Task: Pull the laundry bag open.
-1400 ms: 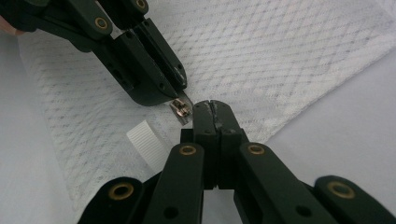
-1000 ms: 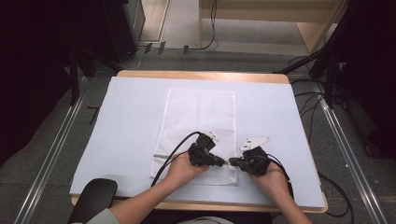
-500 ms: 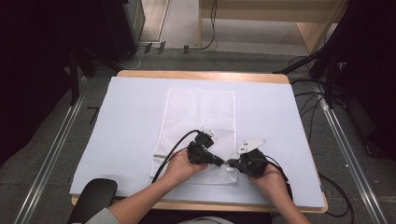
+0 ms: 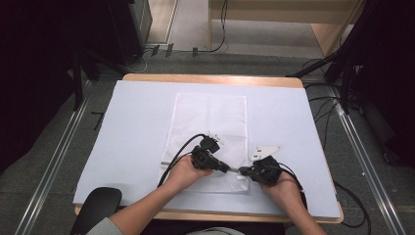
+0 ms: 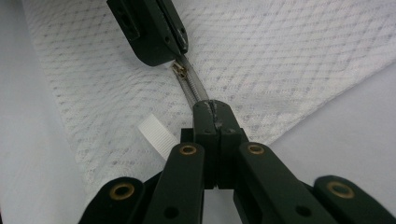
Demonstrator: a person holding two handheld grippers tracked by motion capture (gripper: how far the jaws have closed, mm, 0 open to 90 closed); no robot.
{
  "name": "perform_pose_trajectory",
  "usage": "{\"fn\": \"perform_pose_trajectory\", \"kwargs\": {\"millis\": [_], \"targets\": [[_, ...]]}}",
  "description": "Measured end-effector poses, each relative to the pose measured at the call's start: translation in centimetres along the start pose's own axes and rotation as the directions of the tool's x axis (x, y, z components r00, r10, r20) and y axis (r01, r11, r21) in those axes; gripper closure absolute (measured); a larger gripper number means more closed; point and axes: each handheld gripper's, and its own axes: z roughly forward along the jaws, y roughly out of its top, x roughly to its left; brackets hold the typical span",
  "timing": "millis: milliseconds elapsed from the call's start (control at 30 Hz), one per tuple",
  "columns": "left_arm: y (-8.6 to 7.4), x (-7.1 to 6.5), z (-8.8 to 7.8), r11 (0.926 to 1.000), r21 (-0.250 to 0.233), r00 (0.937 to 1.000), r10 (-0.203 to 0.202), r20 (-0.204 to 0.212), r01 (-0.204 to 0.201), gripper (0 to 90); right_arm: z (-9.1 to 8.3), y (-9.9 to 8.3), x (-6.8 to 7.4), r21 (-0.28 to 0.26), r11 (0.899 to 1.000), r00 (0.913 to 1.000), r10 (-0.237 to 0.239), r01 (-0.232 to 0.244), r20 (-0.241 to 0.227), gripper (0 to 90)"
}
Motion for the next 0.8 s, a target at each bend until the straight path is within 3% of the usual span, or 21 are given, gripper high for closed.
{"fn": "perform_pose_trajectory", "kwargs": {"millis": [133,167,400,567,800], "targets": [[-0.1,0.3,-0.3,1.0,0.002,1.0,-0.001,-0.005,0.001,88.2,0.0,-0.1,-0.1,-0.006,1.0,1.0,-0.004,0.004,-0.001,90.0],[-0.1,0.4,-0.3,1.0,0.005,0.9999,-0.008,0.011,0.008,88.3,0.0,-0.1,-0.1,-0.006,1.0,1.0,-0.003,0.003,-0.002,90.0],[-0.2,0.7,-0.8,0.9996,0.019,0.9996,-0.022,0.019,0.022,88.2,0.0,-0.1,-0.1,-0.006,1.0,1.0,0.008,-0.008,-0.005,90.0],[-0.4,1.1,-1.4,0.9992,0.006,0.9985,-0.039,0.038,0.039,88.2,0.0,-0.1,-0.2,-0.008,1.0,0.9999,0.013,-0.013,-0.009,90.0],[-0.7,1.5,-2.3,0.9992,0.01,0.9987,-0.04,0.031,0.04,88.2,0.0,-0.2,-0.2,-0.016,1.0,0.9998,0.015,-0.016,-0.011,90.0]]}}
